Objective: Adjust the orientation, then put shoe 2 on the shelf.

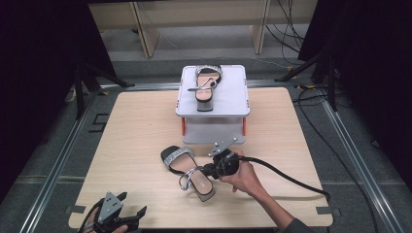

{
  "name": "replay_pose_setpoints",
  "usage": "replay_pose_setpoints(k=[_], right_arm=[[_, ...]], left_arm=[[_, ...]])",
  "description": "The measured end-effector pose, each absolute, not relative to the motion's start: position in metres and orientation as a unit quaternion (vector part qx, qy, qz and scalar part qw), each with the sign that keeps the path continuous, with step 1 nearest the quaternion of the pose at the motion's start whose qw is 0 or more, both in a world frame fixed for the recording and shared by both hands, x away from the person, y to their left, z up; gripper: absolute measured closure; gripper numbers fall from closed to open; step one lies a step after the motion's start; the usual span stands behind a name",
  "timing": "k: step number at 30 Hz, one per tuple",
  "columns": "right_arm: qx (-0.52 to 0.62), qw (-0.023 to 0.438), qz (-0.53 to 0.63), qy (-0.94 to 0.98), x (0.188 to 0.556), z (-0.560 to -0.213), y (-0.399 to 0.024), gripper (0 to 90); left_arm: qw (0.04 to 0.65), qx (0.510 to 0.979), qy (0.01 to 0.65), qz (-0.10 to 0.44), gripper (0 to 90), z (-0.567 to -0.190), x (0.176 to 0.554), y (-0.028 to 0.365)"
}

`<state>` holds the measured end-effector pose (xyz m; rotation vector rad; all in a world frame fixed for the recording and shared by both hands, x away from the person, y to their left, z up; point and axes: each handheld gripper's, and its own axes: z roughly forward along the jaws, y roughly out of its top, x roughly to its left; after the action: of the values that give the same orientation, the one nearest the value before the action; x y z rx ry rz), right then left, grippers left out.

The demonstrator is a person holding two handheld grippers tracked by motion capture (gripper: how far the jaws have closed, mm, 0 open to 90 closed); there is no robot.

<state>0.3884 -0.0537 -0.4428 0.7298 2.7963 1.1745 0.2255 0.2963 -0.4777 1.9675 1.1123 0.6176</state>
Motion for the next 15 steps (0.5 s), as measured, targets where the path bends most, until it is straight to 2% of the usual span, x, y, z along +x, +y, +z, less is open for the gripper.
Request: replay_pose_setpoints(k=[7,12,15], right_arm=[[0.226,0.002,0.365,0.903,0.393,-0.444,-0.053,77.9],[0.212,0.015,0.338,0.917,0.391,-0.440,-0.044,78.4],[0.208,0.004,0.336,0.918,0.393,-0.440,-0.044,80.0]], left_arm=[[0.385,0.775,0.437,0.244,15.1,-0.478,0.226,0.295],[0.384,0.777,0.435,0.244,15.1,-0.478,0.225,0.296],[0.394,0.772,0.436,0.244,15.1,-0.478,0.224,0.295]])
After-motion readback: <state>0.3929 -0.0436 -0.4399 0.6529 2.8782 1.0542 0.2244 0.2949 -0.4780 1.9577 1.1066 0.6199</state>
